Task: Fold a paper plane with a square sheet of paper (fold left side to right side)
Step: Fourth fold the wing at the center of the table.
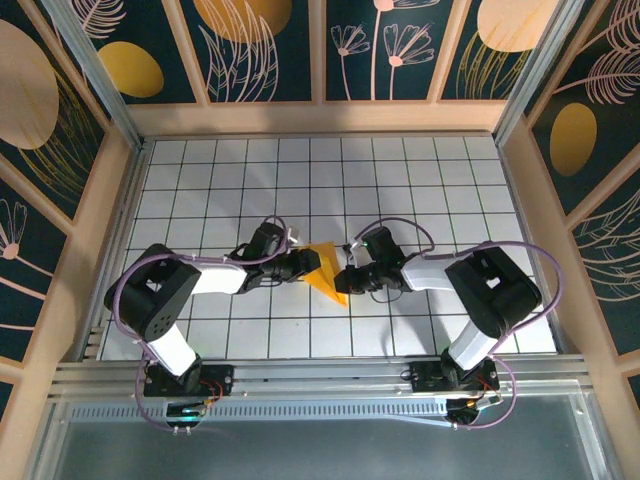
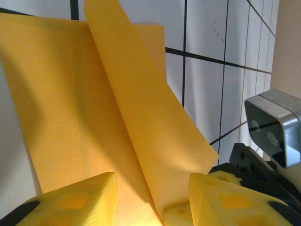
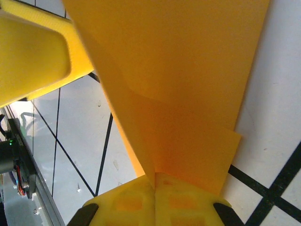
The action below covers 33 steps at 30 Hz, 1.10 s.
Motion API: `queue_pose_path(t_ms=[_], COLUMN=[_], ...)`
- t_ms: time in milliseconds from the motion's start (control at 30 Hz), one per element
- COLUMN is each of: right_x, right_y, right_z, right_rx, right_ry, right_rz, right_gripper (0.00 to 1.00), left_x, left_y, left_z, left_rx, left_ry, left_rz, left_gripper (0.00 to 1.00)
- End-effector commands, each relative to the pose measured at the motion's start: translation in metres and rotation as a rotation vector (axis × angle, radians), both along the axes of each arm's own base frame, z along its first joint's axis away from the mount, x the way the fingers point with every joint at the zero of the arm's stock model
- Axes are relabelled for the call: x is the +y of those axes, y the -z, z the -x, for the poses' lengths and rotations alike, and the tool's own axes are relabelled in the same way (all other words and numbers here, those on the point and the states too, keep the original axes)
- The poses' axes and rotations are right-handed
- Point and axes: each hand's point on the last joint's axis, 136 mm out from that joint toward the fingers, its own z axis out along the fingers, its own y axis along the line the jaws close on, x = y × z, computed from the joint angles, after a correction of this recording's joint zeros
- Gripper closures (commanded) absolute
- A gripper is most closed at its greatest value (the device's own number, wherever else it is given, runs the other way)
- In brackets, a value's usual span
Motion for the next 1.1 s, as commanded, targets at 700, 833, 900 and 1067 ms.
queue_pose_path(t_ms=[700,833,900,1067], right_x=[-0.002,-0.002,-0.002,0.000], right_y=[0.007,0.006,0.003,-0.010], right_z=[0.004,0.003,0.002,-0.001], right_rx=[0.032,0.026,0.019,-0.010], right_ry=[0.004,0.006,0.009,0.011], right_rz=[-0.006,-0.008,-0.011,-0.031], right_gripper=[1.00,0.97,0.94,0.85], left_x=[0.008,0.010,0.011,0.012], left_y=[0.038,0.042,0.043,0.046], left_z=[-0.012,-0.011,-0.011,-0.010], left_rx=[0.036,0.043,0.043,0.049], left_ry=[-0.017,-0.020,-0.022,-0.020], left_rz=[-0.176,-0.196,-0.199,-0.205], left_gripper=[0.55,0.55,0.55,0.55])
